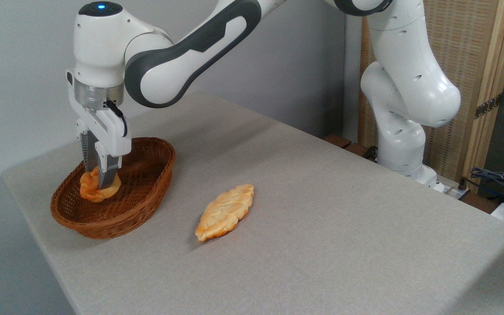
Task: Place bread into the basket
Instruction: 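Lower the roll into the basket and open the gripper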
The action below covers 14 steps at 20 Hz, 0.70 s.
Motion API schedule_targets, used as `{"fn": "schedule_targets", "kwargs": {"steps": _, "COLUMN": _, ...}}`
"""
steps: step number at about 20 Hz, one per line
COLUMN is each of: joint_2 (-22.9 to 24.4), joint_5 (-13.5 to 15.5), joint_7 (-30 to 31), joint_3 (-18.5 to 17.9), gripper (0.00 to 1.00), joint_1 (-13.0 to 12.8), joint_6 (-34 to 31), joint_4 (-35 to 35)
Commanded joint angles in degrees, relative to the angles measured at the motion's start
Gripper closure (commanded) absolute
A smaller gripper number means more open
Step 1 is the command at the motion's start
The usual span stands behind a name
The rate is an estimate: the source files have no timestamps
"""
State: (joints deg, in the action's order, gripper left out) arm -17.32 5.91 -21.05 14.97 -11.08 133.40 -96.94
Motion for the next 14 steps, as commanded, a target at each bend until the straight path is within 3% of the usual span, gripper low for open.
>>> {"fn": "schedule_targets", "kwargs": {"steps": 1, "joint_2": -0.17, "joint_5": 0.77, "joint_7": 0.83, "joint_3": 0.06, "gripper": 0.00, "joint_1": 0.09, "joint_6": 0.11, "joint_4": 1.14}}
{"fn": "schedule_targets", "kwargs": {"steps": 7, "joint_2": 1.40, "joint_5": 0.33, "joint_7": 0.66, "joint_3": -0.55, "gripper": 0.00, "joint_1": 0.53, "joint_6": -1.20, "joint_4": 1.14}}
{"fn": "schedule_targets", "kwargs": {"steps": 11, "joint_2": 7.28, "joint_5": -4.05, "joint_7": 0.05, "joint_3": -4.68, "gripper": 0.00, "joint_1": 0.97, "joint_6": -15.15, "joint_4": 1.23}}
{"fn": "schedule_targets", "kwargs": {"steps": 14, "joint_2": 9.58, "joint_5": -7.13, "joint_7": -0.66, "joint_3": -8.19, "gripper": 0.00, "joint_1": 0.89, "joint_6": -20.62, "joint_4": 1.23}}
